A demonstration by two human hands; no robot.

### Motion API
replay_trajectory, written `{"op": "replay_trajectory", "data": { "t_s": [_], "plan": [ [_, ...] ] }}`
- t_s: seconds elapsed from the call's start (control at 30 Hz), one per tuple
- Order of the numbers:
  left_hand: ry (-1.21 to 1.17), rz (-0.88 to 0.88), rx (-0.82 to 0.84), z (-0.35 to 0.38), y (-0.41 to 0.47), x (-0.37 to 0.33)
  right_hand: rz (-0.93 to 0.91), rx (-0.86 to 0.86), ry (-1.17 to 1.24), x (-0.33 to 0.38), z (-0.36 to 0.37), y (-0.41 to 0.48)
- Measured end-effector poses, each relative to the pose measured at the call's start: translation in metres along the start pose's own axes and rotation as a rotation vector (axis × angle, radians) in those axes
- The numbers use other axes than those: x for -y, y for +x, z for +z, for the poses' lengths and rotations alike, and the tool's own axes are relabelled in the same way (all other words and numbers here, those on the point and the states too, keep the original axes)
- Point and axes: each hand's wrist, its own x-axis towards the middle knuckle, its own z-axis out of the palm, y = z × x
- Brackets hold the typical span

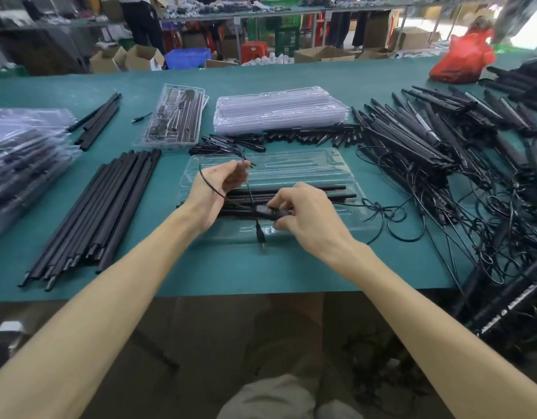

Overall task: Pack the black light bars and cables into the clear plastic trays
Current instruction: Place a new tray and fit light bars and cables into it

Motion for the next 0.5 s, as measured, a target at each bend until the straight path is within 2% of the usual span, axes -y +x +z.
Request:
{"op": "replay_trajectory", "data": {
  "t_s": [0.13, 0.33, 0.5],
  "plan": [
    [-0.036, -0.011, -0.033, 0.0, 0.0, 0.0, 0.012, 0.047, -0.055, -0.009, 0.003, 0.005],
    [-0.212, -0.063, -0.089, -0.001, -0.001, -0.005, 0.002, 0.106, 0.063, -0.019, 0.0, 0.006],
    [-0.195, -0.074, -0.099, 0.0, -0.003, -0.008, -0.008, 0.128, 0.112, -0.023, -0.001, 0.004]
  ]
}}
